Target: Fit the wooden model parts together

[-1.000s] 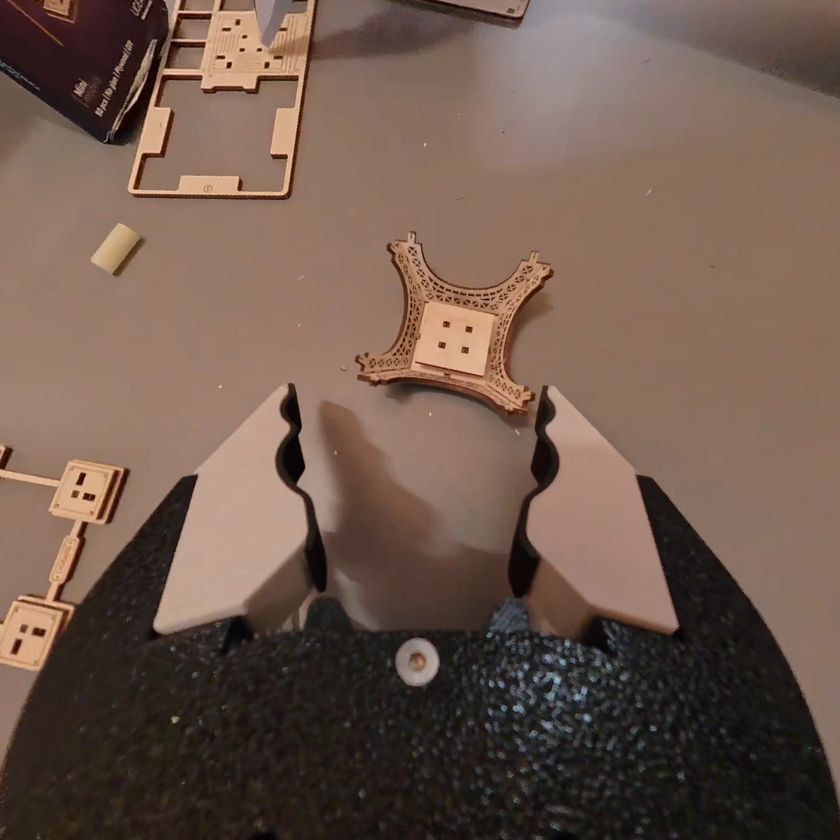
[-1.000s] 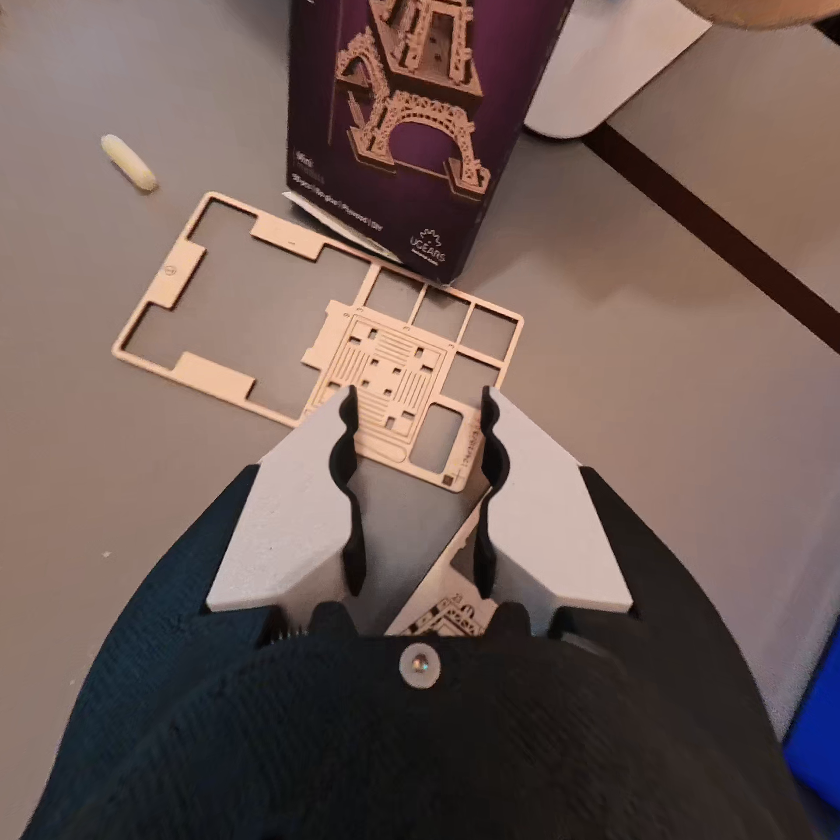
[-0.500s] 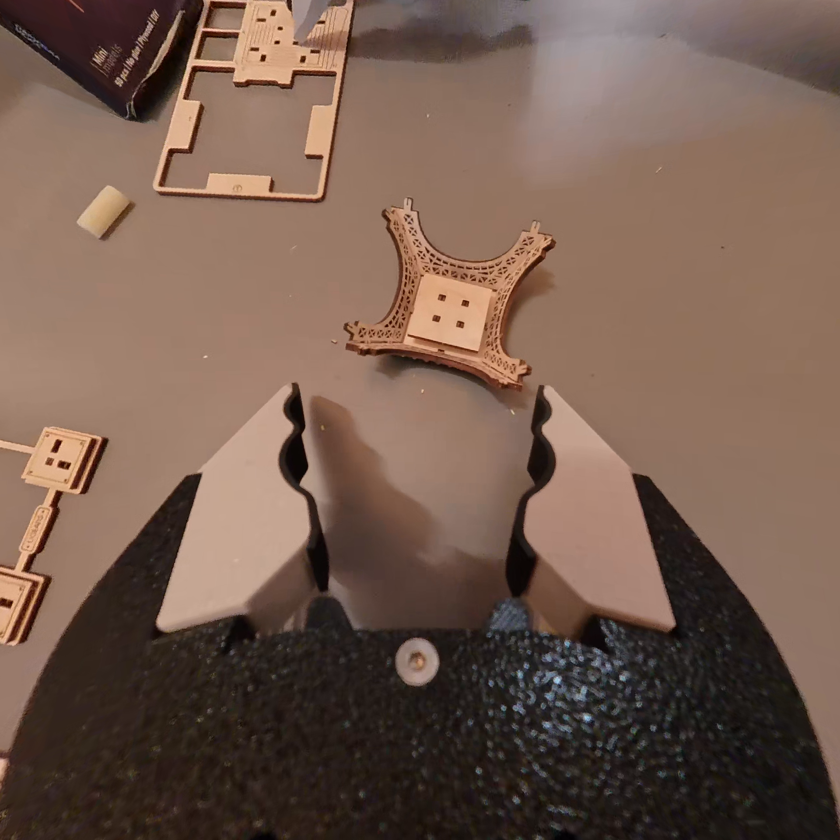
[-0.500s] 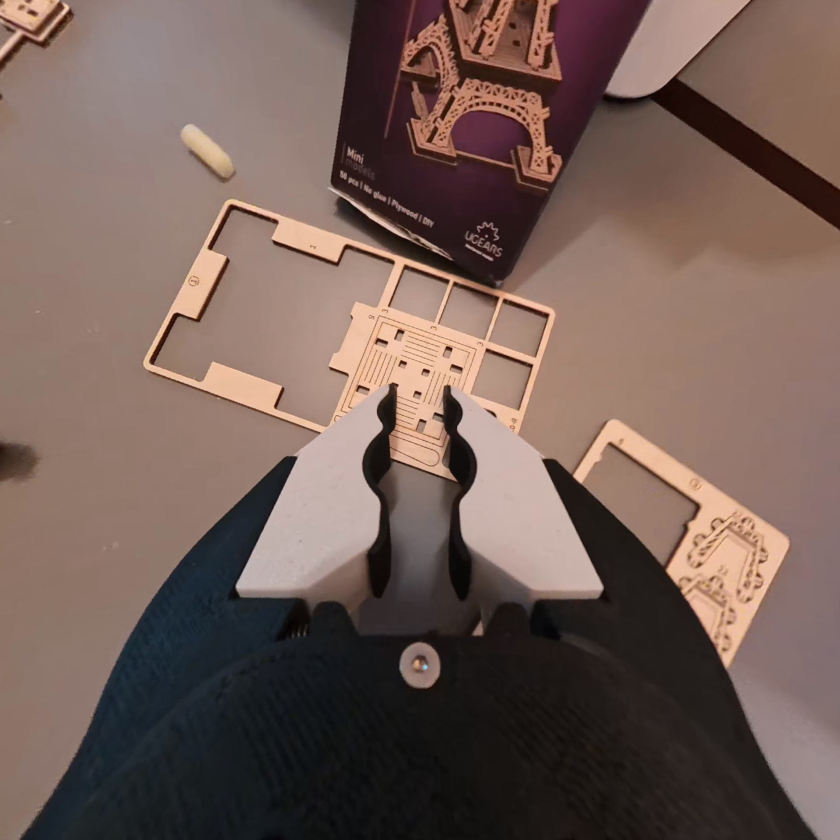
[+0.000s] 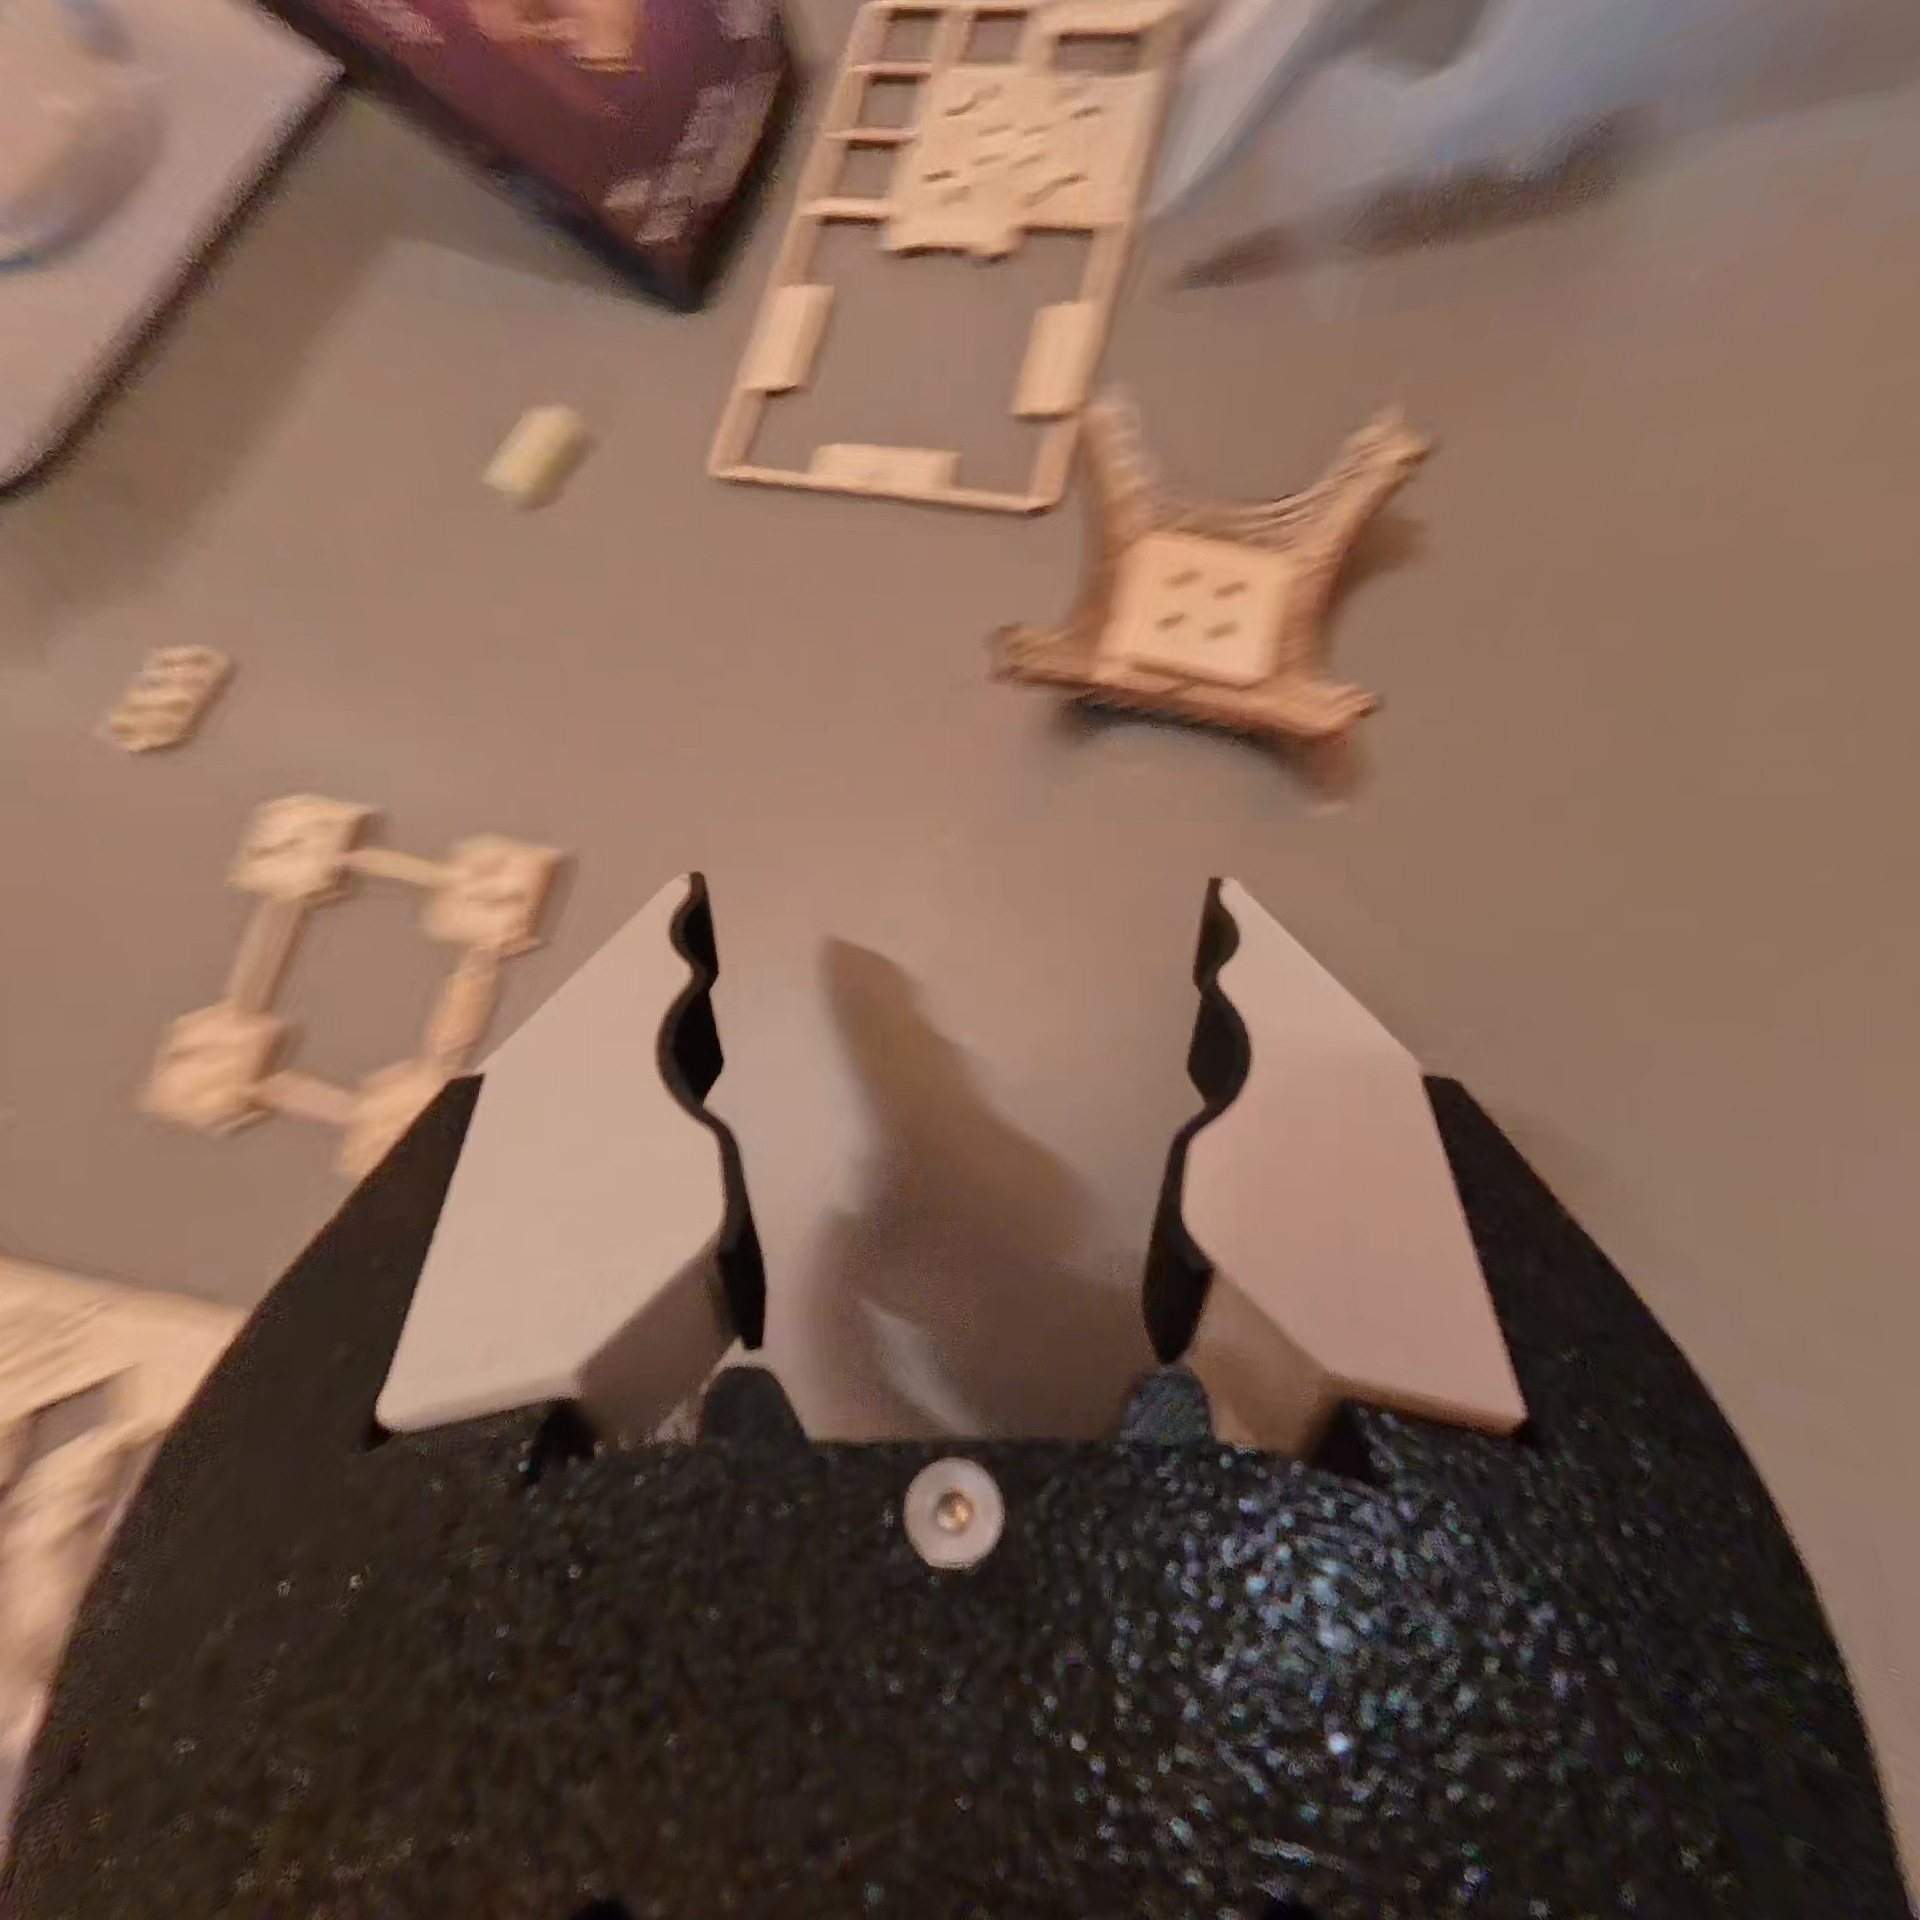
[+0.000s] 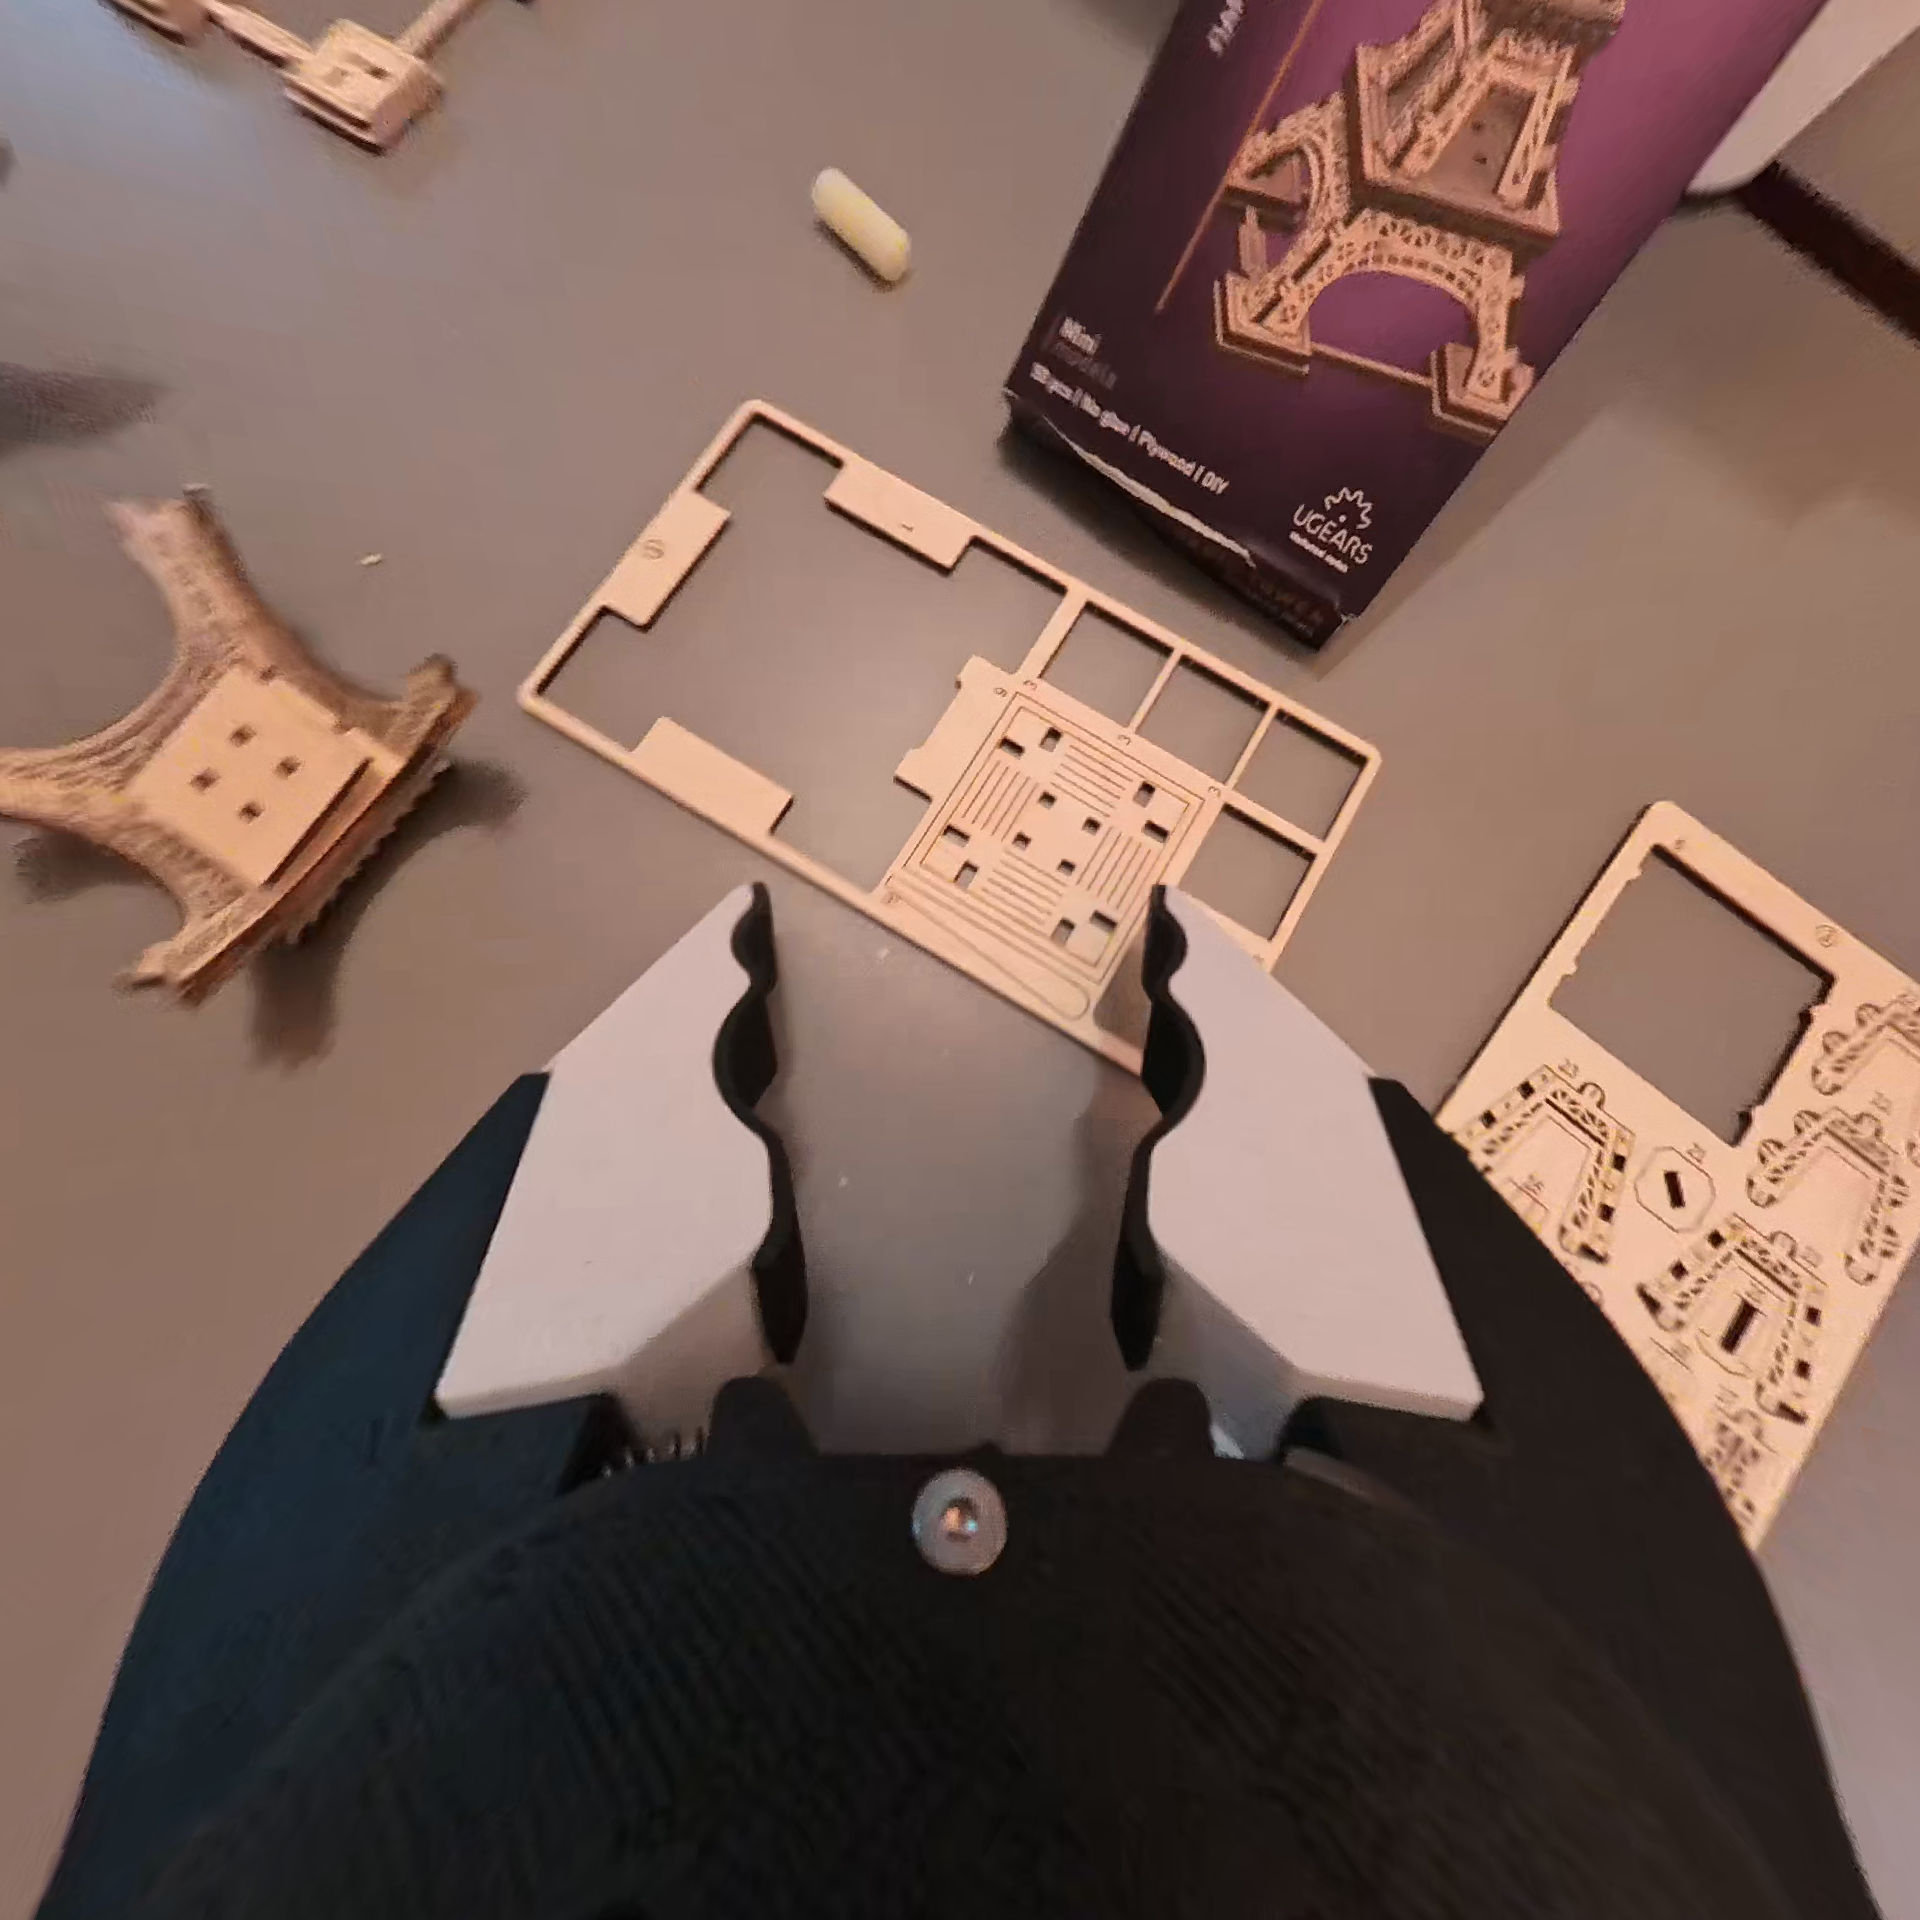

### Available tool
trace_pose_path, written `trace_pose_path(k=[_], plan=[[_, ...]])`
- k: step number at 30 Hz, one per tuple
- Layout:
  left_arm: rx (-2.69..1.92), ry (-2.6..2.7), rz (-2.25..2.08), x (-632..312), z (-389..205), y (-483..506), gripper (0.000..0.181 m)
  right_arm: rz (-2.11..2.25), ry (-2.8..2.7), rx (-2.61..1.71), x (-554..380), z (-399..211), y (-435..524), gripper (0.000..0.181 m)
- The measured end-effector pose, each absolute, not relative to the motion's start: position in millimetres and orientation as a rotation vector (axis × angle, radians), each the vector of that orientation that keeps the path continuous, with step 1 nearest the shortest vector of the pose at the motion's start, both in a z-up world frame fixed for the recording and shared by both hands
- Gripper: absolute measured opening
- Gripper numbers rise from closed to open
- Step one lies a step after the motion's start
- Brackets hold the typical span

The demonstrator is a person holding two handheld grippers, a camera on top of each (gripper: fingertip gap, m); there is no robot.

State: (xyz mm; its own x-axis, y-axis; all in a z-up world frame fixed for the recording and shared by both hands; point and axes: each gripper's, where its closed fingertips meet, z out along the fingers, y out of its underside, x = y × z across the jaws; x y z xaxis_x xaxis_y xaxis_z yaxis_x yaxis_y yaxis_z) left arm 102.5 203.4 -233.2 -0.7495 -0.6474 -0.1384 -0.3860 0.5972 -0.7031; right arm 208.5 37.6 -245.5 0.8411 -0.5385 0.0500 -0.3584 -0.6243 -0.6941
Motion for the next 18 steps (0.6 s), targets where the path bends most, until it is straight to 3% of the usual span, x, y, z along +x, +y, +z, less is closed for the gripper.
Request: trace_pose_path(k=[1, 5, 9, 11, 13, 18], plan=[[-0.829, 2.401, -0.879, 114, -226, 226, 0.086, -0.332, 0.608, -2.281, 202, -238, 36, 0.07], [-0.812, 2.477, -0.779, 159, -231, 281, 0.046, -0.234, 0.354, -2.264, 157, -229, 33, 0.082], [-0.893, 2.595, -0.698, 184, -258, 290, 0.047, -0.177, 0.267, -2.232, 132, -232, 37, 0.087], [-0.948, 2.582, -0.771, 189, -258, 282, 0.037, -0.136, 0.246, -2.221, 122, -235, 38, 0.088], [-1.009, 2.584, -0.752, 187, -262, 281, 0.012, -0.121, 0.221, -2.191, 117, -233, 40, 0.087], [-0.958, 2.635, -0.81, 157, -262, 255, 0.012, -0.096, 0.23, -2.114, 123, -226, 45, 0.085]])
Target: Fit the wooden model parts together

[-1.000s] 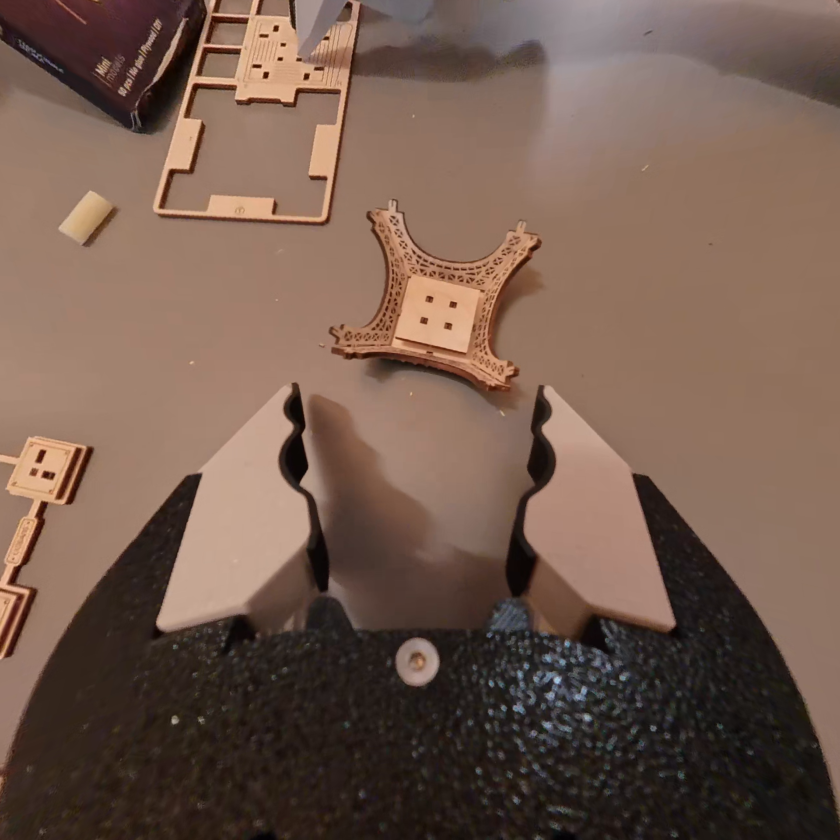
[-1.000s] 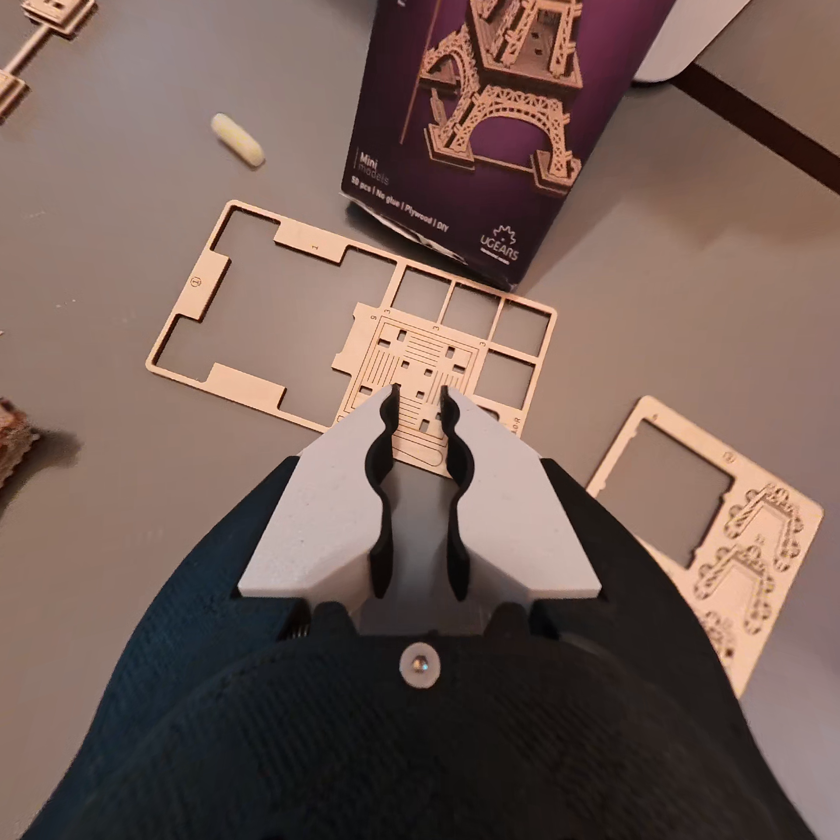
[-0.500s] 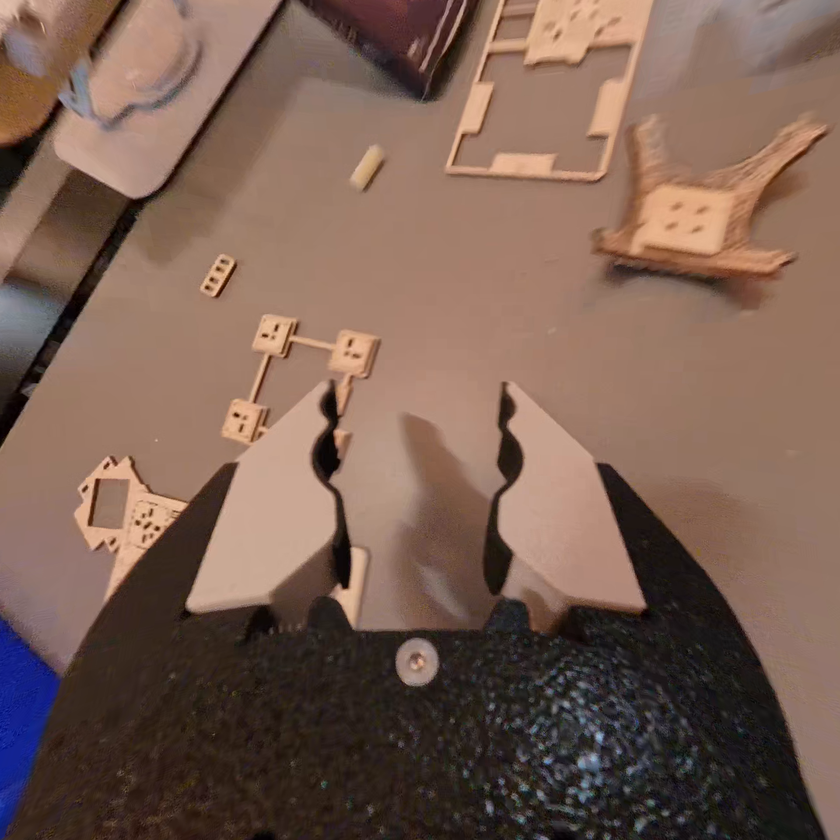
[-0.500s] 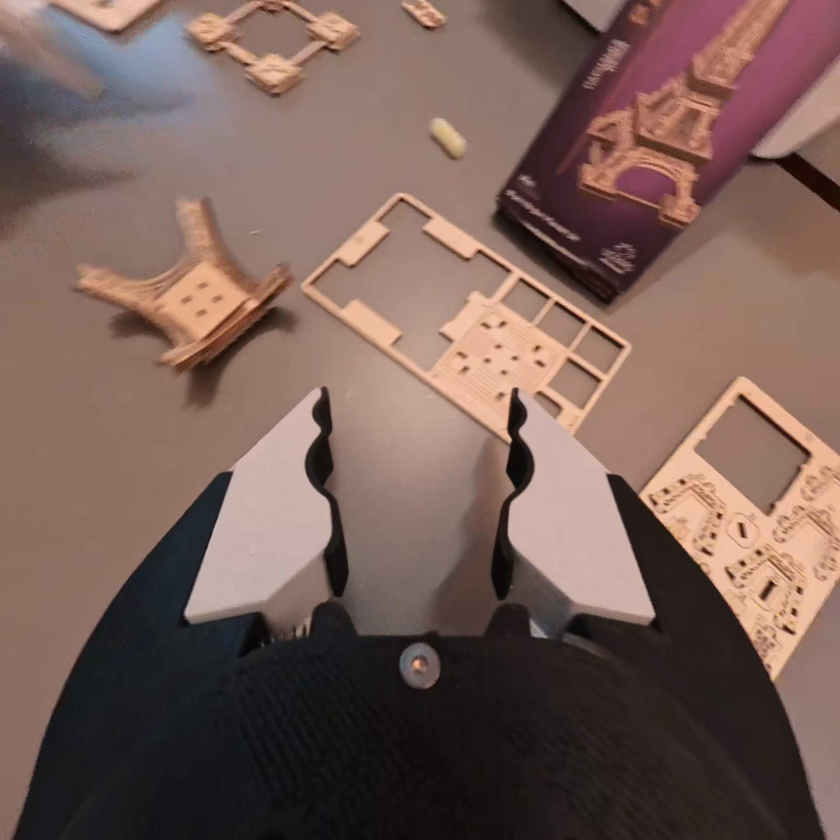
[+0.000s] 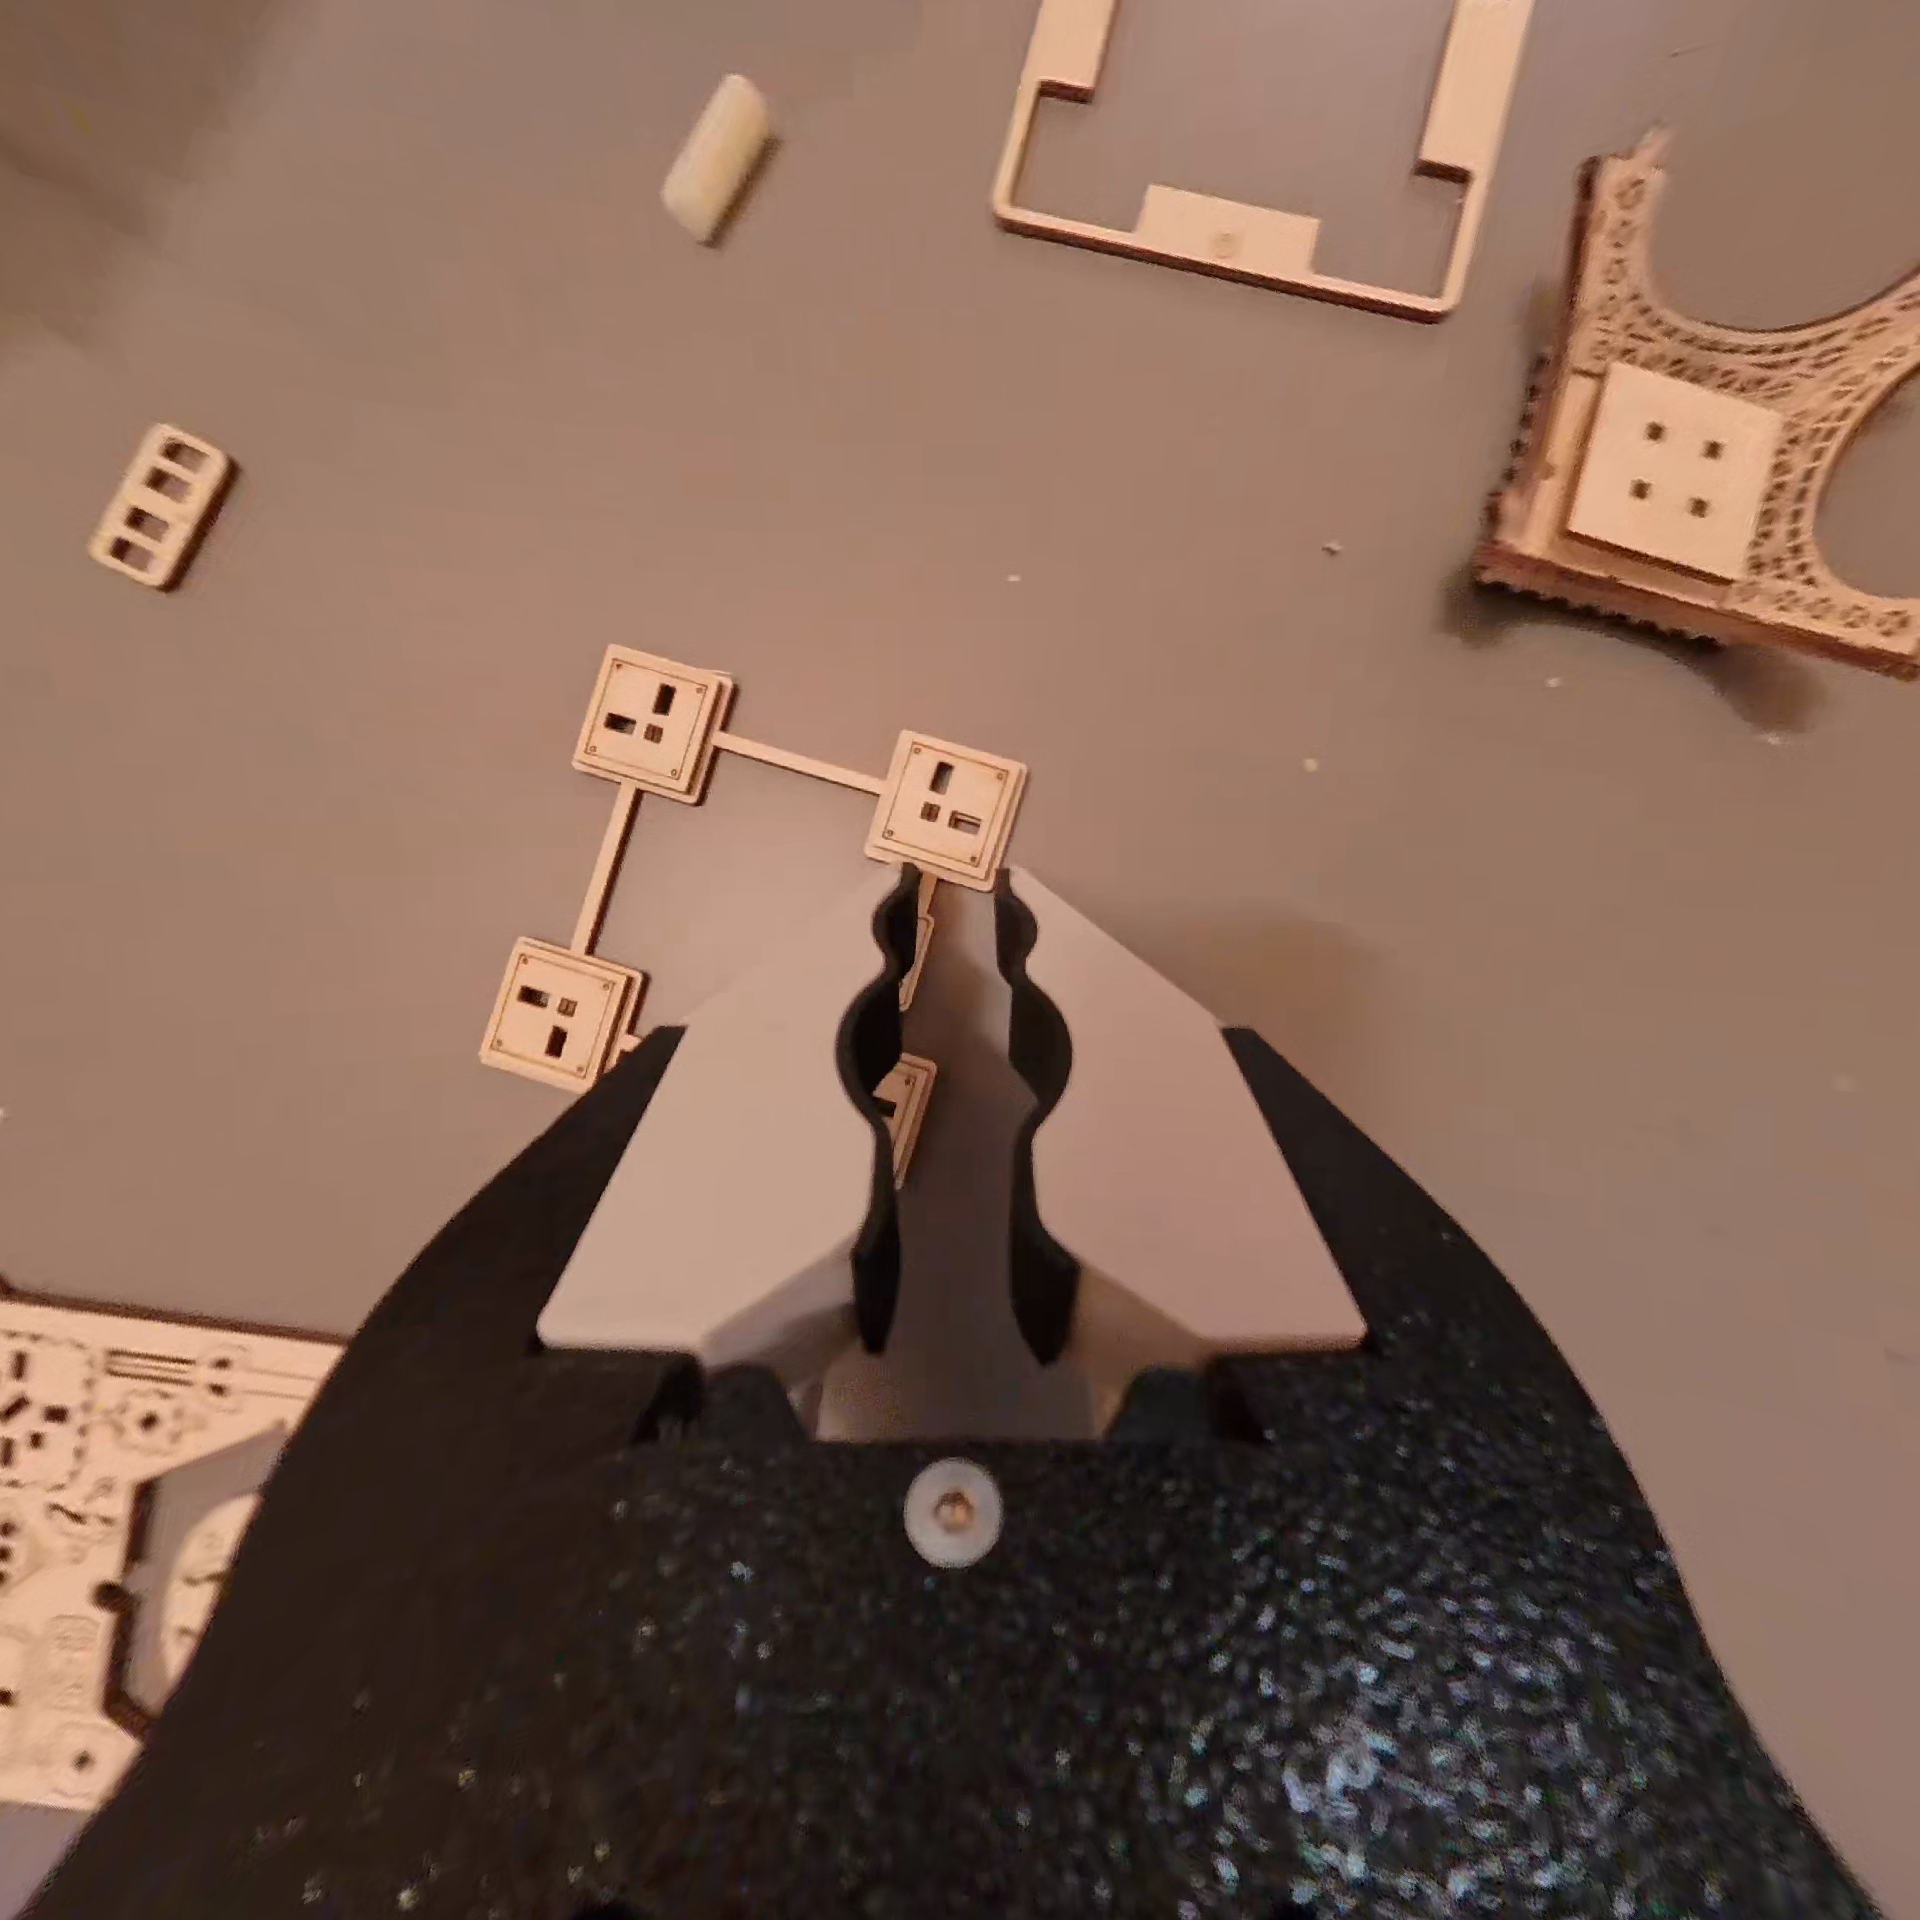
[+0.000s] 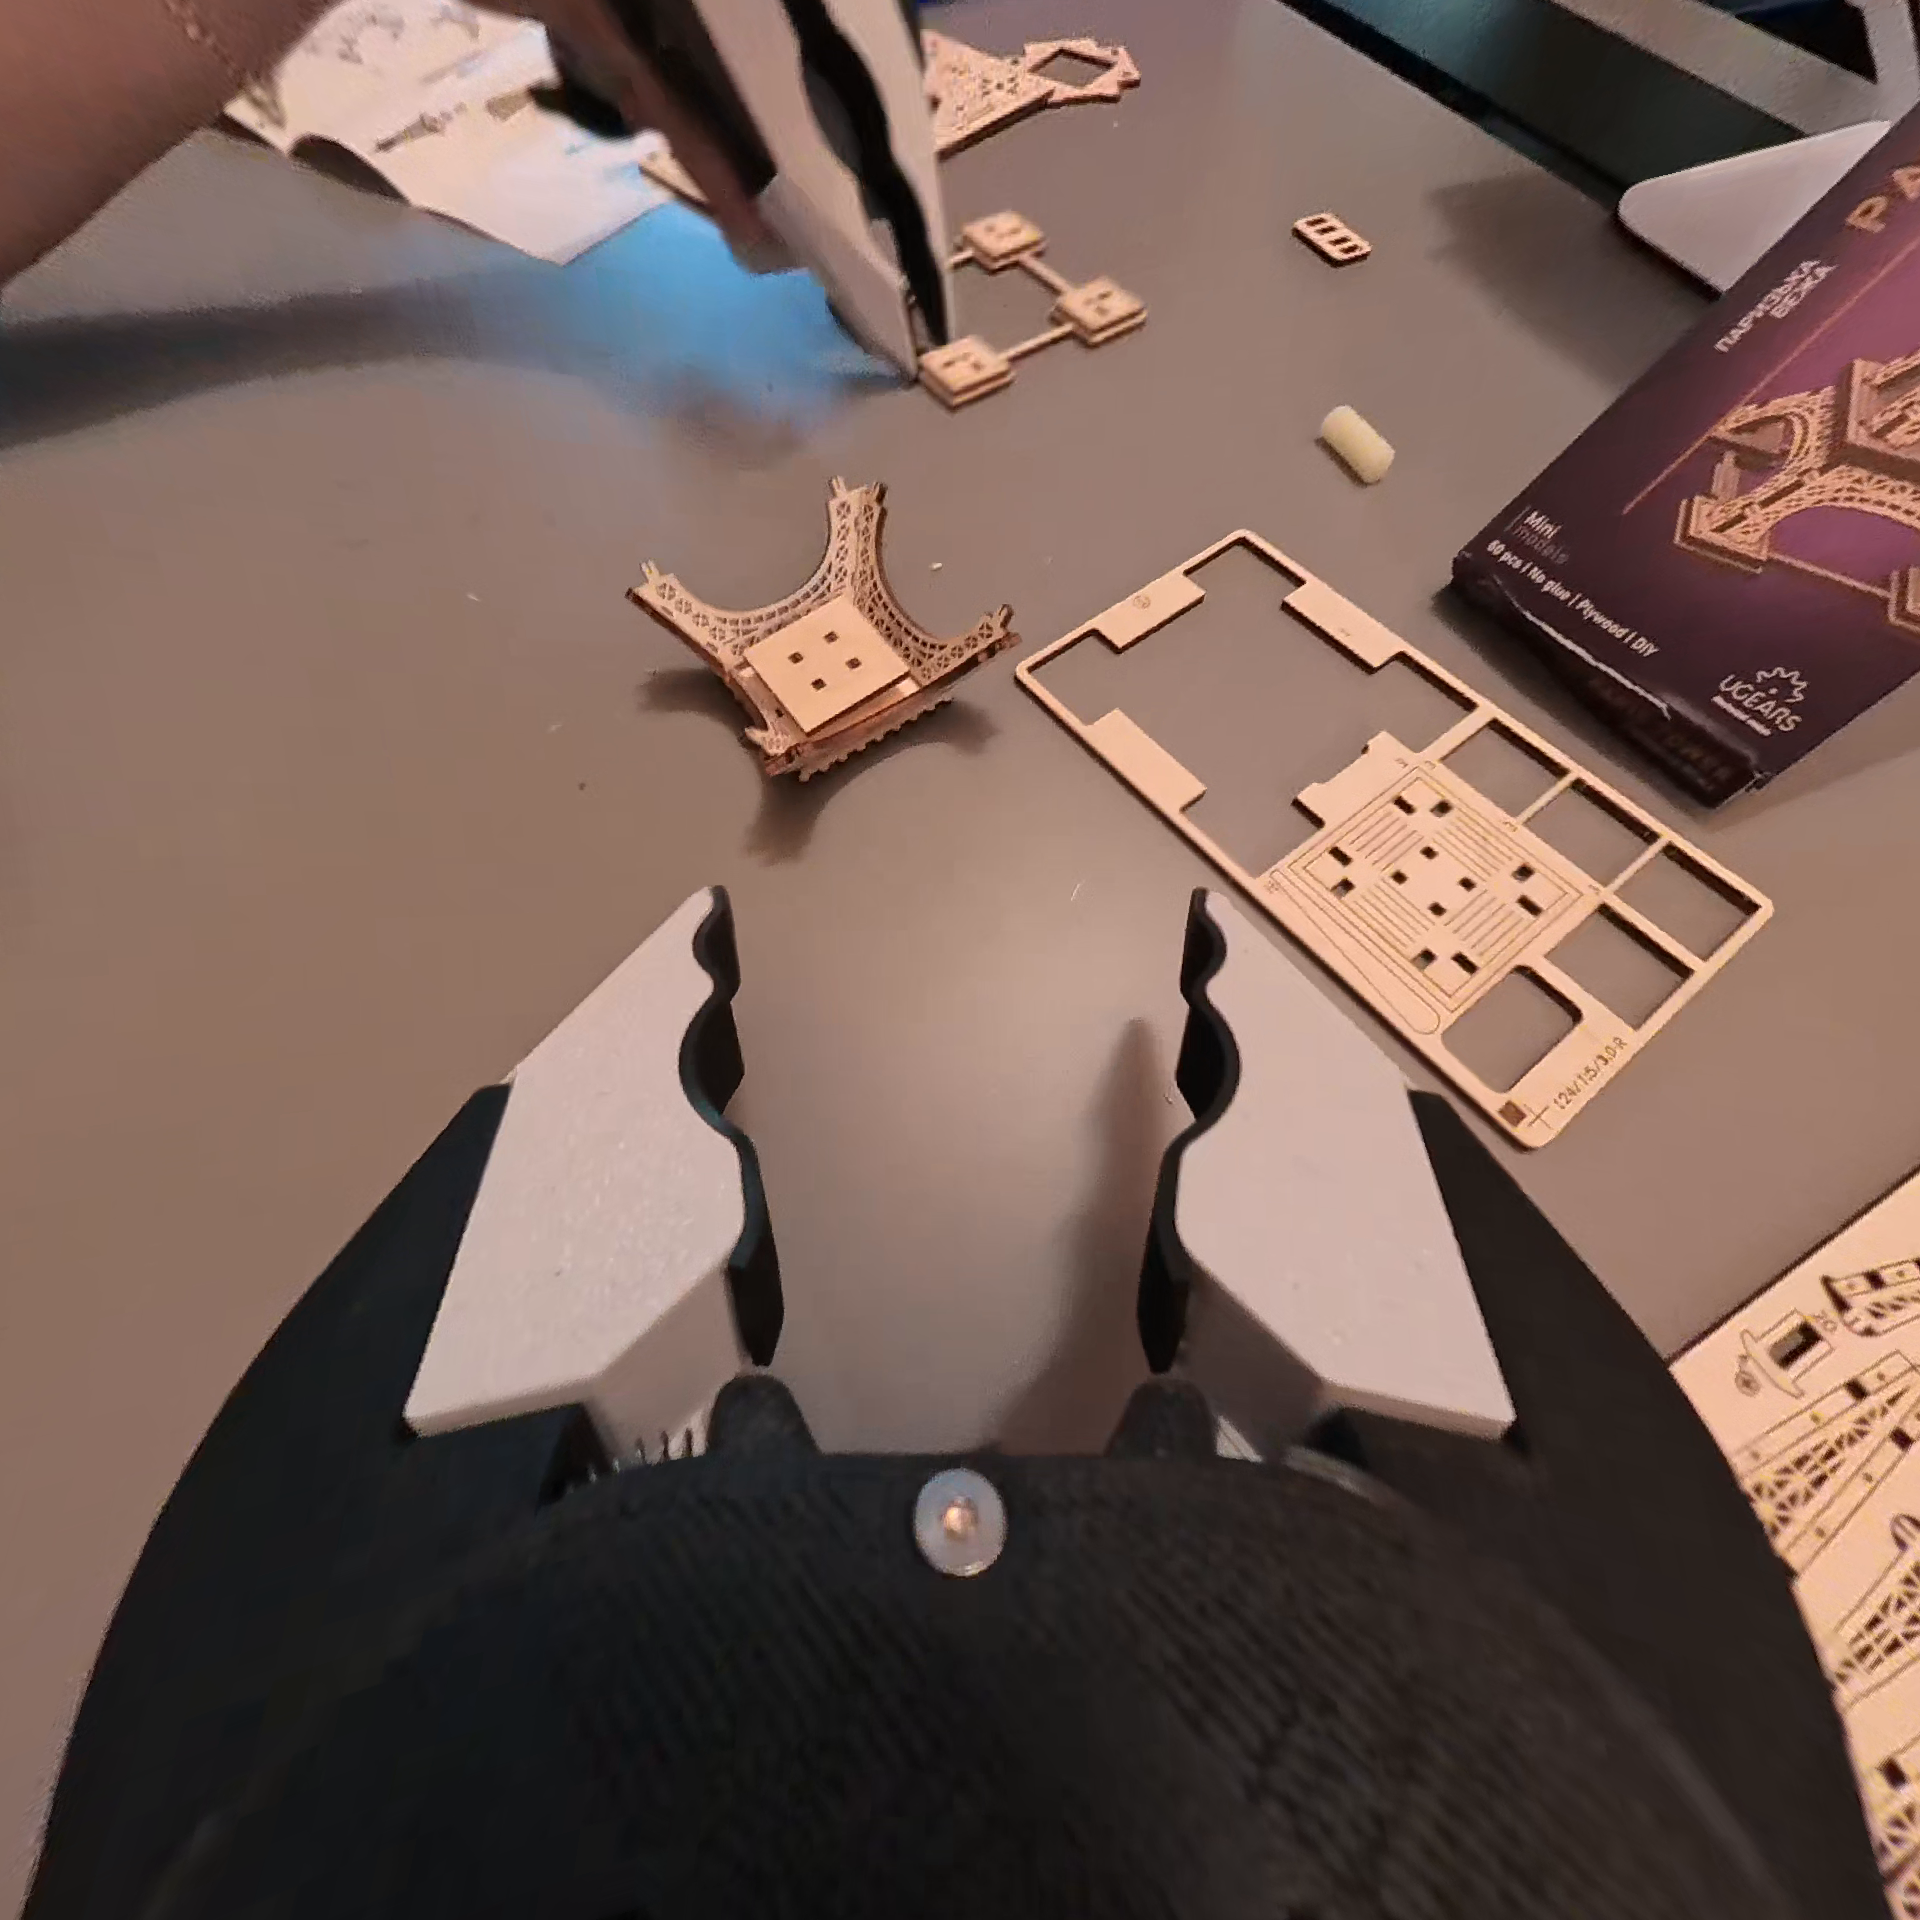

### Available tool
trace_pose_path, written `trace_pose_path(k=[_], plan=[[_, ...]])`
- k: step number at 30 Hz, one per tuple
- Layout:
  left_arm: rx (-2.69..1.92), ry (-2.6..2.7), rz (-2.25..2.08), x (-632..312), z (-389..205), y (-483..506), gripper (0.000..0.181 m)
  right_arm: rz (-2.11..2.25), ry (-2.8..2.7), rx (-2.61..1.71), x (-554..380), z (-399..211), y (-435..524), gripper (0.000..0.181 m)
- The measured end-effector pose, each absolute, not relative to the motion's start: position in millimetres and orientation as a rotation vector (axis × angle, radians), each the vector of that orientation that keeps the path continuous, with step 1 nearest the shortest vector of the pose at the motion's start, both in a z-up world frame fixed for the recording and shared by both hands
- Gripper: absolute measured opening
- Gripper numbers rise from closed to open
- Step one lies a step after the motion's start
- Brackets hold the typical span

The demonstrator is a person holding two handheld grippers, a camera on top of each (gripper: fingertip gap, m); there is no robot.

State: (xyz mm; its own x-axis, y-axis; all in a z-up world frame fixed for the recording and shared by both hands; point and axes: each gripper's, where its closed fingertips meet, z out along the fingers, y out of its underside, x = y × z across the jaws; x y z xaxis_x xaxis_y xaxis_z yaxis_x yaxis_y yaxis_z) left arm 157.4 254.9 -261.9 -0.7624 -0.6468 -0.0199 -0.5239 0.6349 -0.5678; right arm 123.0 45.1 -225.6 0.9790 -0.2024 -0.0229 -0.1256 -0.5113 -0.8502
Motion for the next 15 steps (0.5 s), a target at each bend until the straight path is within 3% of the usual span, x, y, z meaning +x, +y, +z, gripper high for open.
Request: trace_pose_path(k=[8, 15], plan=[[-0.861, 2.689, -0.826, 88, -261, 196, 0.013, -0.075, 0.113, -2.064, 113, -222, 60, 0.086], [-0.668, 2.517, -1.096, 87, -217, 163, 0.085, -0.067, -0.059, -2.092, 107, -223, 73, 0.093]])
